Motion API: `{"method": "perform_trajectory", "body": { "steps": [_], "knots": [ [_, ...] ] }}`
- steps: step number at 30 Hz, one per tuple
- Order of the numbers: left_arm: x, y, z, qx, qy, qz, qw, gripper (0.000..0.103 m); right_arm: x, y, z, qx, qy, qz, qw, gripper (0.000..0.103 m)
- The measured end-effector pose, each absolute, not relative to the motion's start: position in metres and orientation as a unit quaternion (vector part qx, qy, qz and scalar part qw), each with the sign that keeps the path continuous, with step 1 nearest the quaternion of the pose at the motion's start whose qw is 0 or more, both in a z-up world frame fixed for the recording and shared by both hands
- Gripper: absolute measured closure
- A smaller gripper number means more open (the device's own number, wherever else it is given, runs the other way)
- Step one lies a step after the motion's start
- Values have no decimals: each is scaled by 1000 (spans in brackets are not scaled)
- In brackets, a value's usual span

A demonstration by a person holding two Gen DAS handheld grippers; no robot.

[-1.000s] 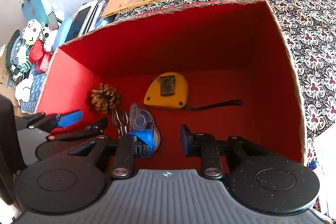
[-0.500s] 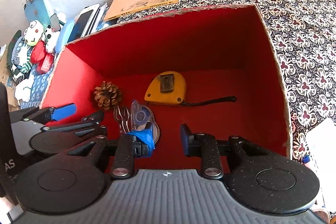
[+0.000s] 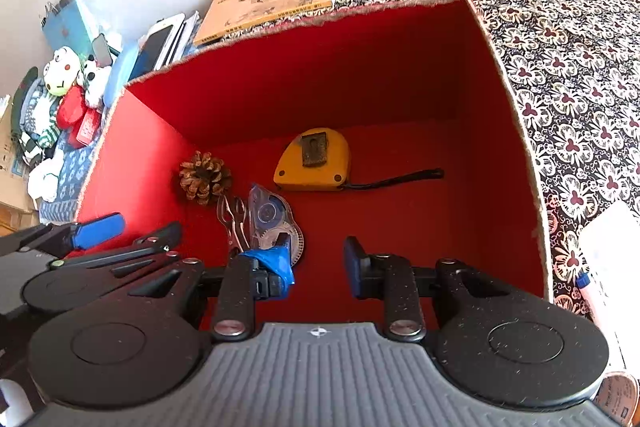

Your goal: Organize rigid objects

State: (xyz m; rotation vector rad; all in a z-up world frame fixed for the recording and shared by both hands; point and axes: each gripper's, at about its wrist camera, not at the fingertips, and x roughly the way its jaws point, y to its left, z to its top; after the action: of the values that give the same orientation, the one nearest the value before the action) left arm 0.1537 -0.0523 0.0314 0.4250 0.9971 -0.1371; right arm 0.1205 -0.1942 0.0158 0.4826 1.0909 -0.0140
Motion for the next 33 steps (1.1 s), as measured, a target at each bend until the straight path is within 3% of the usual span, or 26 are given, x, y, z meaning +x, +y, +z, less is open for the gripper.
{"method": "perform_trajectory", "body": {
  "steps": [16, 33],
  "knots": [
    [108, -44, 89, 175, 431, -55, 883, 28, 87, -183, 69, 211, 462, 19, 861, 92],
    [61, -34, 76, 169, 475, -26, 863, 23, 40, -175, 71, 223, 463, 43, 857, 90]
  ]
}}
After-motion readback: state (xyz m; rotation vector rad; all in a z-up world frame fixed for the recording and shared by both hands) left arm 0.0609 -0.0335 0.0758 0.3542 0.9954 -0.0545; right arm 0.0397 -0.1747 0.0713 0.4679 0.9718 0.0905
